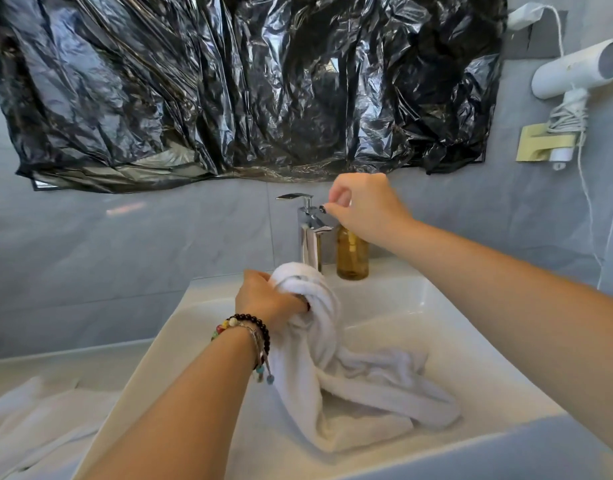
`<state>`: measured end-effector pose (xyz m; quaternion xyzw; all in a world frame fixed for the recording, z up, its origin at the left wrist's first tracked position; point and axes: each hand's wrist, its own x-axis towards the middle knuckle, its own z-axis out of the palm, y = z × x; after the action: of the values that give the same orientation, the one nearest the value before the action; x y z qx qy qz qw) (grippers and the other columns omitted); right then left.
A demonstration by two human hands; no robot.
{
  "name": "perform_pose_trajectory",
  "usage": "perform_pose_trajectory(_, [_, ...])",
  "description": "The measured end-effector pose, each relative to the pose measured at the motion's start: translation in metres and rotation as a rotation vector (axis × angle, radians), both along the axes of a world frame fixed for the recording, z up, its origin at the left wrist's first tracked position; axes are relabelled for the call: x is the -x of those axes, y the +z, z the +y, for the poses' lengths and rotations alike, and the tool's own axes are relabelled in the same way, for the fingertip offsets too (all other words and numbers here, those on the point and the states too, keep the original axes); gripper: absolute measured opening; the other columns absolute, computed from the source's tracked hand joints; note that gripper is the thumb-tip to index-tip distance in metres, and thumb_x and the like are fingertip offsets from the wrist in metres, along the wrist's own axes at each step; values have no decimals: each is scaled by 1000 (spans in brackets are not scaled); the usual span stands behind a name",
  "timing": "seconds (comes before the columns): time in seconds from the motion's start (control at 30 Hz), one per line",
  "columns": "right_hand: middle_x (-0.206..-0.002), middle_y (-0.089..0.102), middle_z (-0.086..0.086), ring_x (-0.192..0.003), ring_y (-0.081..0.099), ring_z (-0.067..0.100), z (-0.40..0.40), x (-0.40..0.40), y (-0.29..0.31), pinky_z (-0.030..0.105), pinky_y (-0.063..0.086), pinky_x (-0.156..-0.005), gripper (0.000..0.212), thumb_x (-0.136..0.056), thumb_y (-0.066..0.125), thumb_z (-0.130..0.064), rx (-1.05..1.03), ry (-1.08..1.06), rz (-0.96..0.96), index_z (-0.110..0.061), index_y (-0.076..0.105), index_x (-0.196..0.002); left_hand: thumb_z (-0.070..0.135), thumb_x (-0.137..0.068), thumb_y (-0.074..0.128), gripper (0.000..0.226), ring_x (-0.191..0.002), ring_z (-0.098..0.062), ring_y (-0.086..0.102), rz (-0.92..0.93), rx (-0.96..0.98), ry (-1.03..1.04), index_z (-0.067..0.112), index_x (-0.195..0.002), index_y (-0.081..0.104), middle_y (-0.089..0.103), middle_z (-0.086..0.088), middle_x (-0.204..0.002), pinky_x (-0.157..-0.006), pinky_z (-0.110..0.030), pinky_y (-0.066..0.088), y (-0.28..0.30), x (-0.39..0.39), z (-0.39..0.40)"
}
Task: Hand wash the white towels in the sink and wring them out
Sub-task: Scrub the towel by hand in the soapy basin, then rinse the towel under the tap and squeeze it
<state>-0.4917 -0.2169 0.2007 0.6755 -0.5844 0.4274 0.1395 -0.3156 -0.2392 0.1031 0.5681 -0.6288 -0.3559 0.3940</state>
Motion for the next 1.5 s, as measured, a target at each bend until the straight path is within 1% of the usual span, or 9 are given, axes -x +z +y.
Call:
perform_pose_trajectory(0.17, [-96, 63, 1, -93, 58, 24, -47, -38, 15, 32, 45, -75, 14, -90, 64, -29, 91, 8, 315, -15, 67, -93, 19, -68, 89, 92, -118, -25, 55, -7, -9, -105, 13, -142, 34, 52, -7, -132, -97, -37, 50, -5, 8, 1])
perform_pose_trajectory(0.37, [-99, 65, 7, -90, 61, 27, -69, -53, 15, 40, 53, -77, 17, -93, 57, -23, 82, -9, 526, -11, 69, -94, 14, -76, 83, 65, -99, -15, 59, -17, 37, -124, 15, -129, 46, 61, 3, -109, -75, -25, 50, -6, 7, -1])
perform_pose_trajectory(0.6, [-94, 64, 15, -87, 61, 35, -75, -58, 37, 44, 53, -75, 14, -91, 51, -10, 136, -101, 657, -5, 64, -94, 20, -78, 82, 51, -98, -14, 62, 12, 92, -162, 18, -120, 54, 67, 3, -110, -78, -26, 53, -6, 9, 3])
perform_pose_trajectory(0.8, [-84, 66, 3, -86, 63, 27, -65, -38, 47, 42, 54, -77, 14, -90, 63, -22, 162, -34, 344, -12, 65, -80, 9, -72, 84, 51, -103, -17, 64, 13, 105, -183, 18, -115, 57, 68, 3, -109, -87, -36, 57, -10, 9, 0])
perform_pose_trajectory(0.97, [-49, 50, -17, -47, 51, 5, 7, -22, -25, 22, 45, -62, 15, -79, 65, -18, 182, 258, 66, -15, 59, -66, 16, -70, 87, 63, -109, -15, 61, -62, 31, -275, 17, -124, 54, 63, 7, -115, -99, -33, 51, -19, 16, -1])
perform_pose_trajectory(1.17, [-66, 68, 13, -56, 65, 25, 27, 5, -59, 23, 45, -50, 7, -86, 56, -6, -934, 284, -367, -4, 58, -80, 29, -81, 76, 31, -93, -20, 62, -507, 17, -289, 10, -105, 69, 69, -6, -104, -80, -28, 52, -27, 28, -10])
perform_pose_trajectory(1.3, [-112, 56, 5, -98, 58, 19, 5, 13, -95, 30, 50, -76, 51, -76, 69, -24, -800, 62, -302, -20, 49, -122, 40, -95, 60, 29, -83, -15, 64, -180, 0, -320, 13, -94, 72, 71, 2, -89, -79, -27, 51, -24, 25, -17])
perform_pose_trajectory(1.4, [-133, 40, 5, -119, 46, 22, -3, 4, -104, 39, 48, -95, 91, -54, 71, -31, -704, 193, -268, -27, 36, -138, 37, -99, 56, 28, -85, -19, 68, 157, -34, -311, 13, -101, 71, 75, -9, -99, -86, -37, 55, -14, 23, -15])
perform_pose_trajectory(1.5, [-111, 59, 5, -100, 60, 18, -9, -5, -106, 34, 53, -83, 63, -59, 80, -23, -708, 365, -390, -16, 51, -114, 31, -101, 52, 31, -84, -25, 67, 267, -5, -230, 6, -104, 71, 74, -17, -100, -82, -36, 55, -9, 20, -17])
